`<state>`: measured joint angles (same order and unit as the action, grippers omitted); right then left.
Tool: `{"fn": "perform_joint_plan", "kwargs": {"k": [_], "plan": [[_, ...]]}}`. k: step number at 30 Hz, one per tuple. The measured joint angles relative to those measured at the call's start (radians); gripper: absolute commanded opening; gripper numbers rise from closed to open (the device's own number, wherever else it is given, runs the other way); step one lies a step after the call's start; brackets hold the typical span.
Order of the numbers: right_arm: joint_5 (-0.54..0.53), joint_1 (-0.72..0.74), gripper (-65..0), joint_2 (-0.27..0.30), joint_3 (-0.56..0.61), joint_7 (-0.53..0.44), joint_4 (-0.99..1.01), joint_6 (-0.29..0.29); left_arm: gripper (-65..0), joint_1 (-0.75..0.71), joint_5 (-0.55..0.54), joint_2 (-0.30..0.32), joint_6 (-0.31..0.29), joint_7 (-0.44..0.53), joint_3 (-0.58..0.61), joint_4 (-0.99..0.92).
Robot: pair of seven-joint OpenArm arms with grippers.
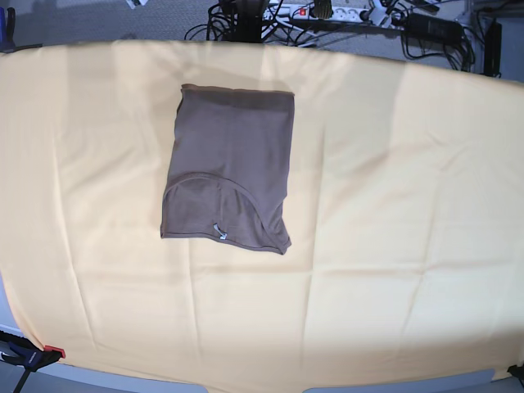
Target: Fold the T-shirt properly
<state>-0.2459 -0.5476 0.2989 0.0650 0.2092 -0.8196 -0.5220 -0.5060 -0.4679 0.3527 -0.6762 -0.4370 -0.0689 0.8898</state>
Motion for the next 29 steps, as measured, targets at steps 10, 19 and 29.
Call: {"fn": "perform_joint_plan", "kwargs": {"k": [10,19,29], "plan": [[0.209,0.174,-65.0,-0.118,0.068,-0.052,0.114,0.231,-65.0,0.129,0.346,-0.099,0.429,0.595,0.232,-0.308],[0.273,0.182,-65.0,-0.168,0.069,-0.071,0.119,0.272,-65.0,0.185,0.3,-0.259,0.531,0.561,0.263,-0.336],[0.273,0.18,-65.0,-0.169,0.068,-0.069,0.12,0.265,-65.0,0.169,0.239,-0.283,0.519,0.533,0.265,-0.341]]}}
